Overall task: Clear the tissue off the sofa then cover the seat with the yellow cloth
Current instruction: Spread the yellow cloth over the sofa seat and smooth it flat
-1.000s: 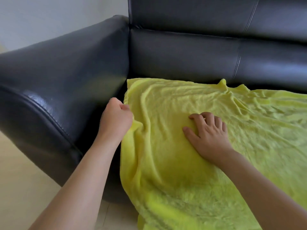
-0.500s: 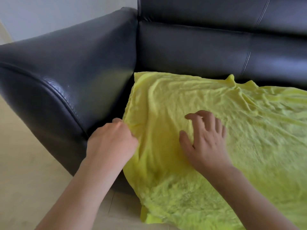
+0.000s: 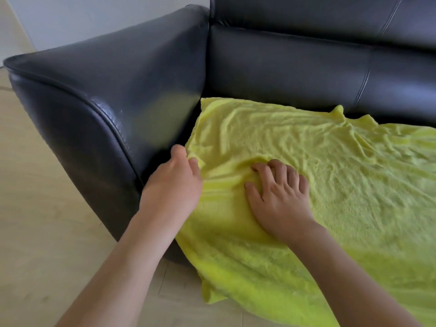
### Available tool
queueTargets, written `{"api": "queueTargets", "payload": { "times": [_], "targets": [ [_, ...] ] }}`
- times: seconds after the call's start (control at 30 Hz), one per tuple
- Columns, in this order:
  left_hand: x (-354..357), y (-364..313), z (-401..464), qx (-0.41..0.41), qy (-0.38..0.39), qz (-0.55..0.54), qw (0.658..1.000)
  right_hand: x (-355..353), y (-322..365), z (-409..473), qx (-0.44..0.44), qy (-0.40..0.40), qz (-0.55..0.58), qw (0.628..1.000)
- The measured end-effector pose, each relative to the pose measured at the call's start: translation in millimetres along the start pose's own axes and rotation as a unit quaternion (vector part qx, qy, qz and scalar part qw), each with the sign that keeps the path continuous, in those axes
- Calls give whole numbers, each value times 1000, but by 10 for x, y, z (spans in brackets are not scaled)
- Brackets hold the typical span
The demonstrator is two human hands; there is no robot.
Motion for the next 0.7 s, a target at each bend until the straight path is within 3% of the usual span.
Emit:
{"api": "queueTargets", "payload": {
  "times": [0.07, 0.27, 0.43, 0.57, 0.7],
  "targets": [
    [-38, -64, -7, 25, -36, 90, 995, -7, 8, -4, 4, 2, 6, 1000],
    [167, -140, -72, 24, -5, 258, 966, -81, -59, 18, 9, 8, 12, 1000],
    [122, -371, -56, 81, -44, 209, 974, -234, -349, 100, 45, -14, 14, 999],
    [688, -346, 220, 54, 119, 168, 977, -150, -489, 205, 50, 16, -11, 999],
    [844, -247, 394, 80, 126, 201, 968, -40, -574, 251, 59, 58, -3, 997]
  ]
}}
Point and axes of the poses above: each hand's wrist, its own z-axis towards the middle knuckle, its own x-axis out of the palm, y = z × x, the point moved 9 cm from there along z, towards the middle knuckle, and after that the axes turned 5 degrees about y, right-handed, at the moved point
